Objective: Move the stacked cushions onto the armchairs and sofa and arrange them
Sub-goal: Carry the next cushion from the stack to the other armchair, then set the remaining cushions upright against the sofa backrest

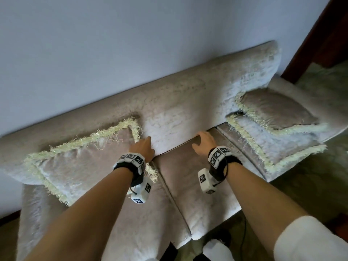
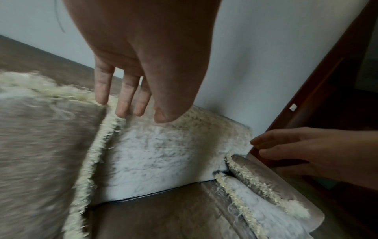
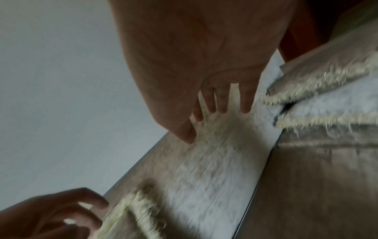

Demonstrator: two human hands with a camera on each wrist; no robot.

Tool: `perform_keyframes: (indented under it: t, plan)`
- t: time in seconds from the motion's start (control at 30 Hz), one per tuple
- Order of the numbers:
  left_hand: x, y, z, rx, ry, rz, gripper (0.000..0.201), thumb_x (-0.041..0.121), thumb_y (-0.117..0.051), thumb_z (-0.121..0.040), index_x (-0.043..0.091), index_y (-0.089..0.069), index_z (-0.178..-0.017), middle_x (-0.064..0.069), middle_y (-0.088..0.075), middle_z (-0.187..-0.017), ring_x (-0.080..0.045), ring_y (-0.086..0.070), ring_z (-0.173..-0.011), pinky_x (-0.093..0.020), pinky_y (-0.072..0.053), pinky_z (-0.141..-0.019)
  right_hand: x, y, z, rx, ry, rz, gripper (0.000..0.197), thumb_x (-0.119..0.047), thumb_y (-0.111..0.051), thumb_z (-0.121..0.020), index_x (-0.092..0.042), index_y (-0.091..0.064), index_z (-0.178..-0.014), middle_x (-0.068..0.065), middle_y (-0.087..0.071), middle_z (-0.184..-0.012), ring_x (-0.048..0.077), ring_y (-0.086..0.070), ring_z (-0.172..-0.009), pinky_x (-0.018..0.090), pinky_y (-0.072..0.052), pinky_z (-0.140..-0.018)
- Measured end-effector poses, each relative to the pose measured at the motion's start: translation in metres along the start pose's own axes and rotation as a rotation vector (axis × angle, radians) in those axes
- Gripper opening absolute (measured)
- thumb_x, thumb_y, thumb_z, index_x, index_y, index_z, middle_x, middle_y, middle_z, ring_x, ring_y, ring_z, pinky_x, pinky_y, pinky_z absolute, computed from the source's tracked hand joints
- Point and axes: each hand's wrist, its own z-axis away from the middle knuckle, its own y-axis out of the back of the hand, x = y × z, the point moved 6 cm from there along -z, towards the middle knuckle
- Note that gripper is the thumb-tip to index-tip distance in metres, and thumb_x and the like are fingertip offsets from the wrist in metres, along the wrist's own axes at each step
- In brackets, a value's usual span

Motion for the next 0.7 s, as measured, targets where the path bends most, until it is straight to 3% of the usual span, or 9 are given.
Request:
perform_keyframes:
  t: [0.2, 0.33, 0.43, 0.6, 0.7]
  plan:
    - [0.15, 0.027, -0.045, 0.016, -0.127, -0.046, 0.039, 0.023, -0.042, -0.094, 0.015, -0.038, -0.132, -0.011, -0.052, -0.124, -0.033, -0.058, -0.101, -0.041, -0.046, -0.077, 0.105, 0.111, 0.002, 0.02, 0.032, -0.01, 0.056, -0.027, -0.059, -0.094, -0.011, -0.038, -0.144, 0.009, -0.034, -0.151, 0.03, -0.038, -0.137, 0.039, -0.037, -0.109]
    - [0.263, 0.034, -0.067, 0.025, -0.249, -0.086, 0.04, 0.024, -0.044, -0.094, 0.015, -0.037, -0.133, -0.011, -0.052, -0.126, -0.033, -0.057, -0.104, -0.039, -0.043, -0.074, 0.193, 0.183, 0.024, 0.092, -0.075, -0.018, 0.059, -0.027, -0.058, -0.093, -0.013, -0.036, -0.146, 0.009, -0.031, -0.154, 0.029, -0.037, -0.138, 0.04, -0.035, -0.111]
    - [0.347, 0.033, -0.076, 0.018, -0.366, -0.108, 0.041, 0.027, -0.045, -0.095, 0.016, -0.037, -0.134, -0.012, -0.051, -0.129, -0.033, -0.056, -0.108, -0.042, -0.047, -0.081, 0.257, 0.23, 0.049, 0.152, -0.154, -0.009, 0.055, -0.025, -0.056, -0.094, -0.015, -0.037, -0.145, 0.007, -0.032, -0.154, 0.027, -0.036, -0.139, 0.039, -0.034, -0.112]
    - [0.471, 0.022, -0.076, 0.029, -0.565, -0.117, 0.044, 0.025, -0.047, -0.093, 0.015, -0.039, -0.135, -0.013, -0.053, -0.13, -0.034, -0.056, -0.112, -0.044, -0.05, -0.088, 0.35, 0.28, 0.084, 0.259, -0.296, -0.026, 0.055, -0.025, -0.055, -0.095, -0.015, -0.037, -0.146, 0.007, -0.032, -0.154, 0.027, -0.035, -0.14, 0.042, -0.033, -0.113]
    - [0.529, 0.014, -0.074, 0.014, -0.649, -0.142, 0.041, 0.024, -0.047, -0.091, 0.015, -0.041, -0.131, -0.013, -0.053, -0.129, -0.033, -0.057, -0.109, -0.042, -0.05, -0.085, 0.39, 0.291, 0.103, 0.306, -0.371, -0.086, 0.053, -0.024, -0.057, -0.092, -0.017, -0.041, -0.142, 0.007, -0.036, -0.152, 0.027, -0.039, -0.137, 0.044, -0.037, -0.11]
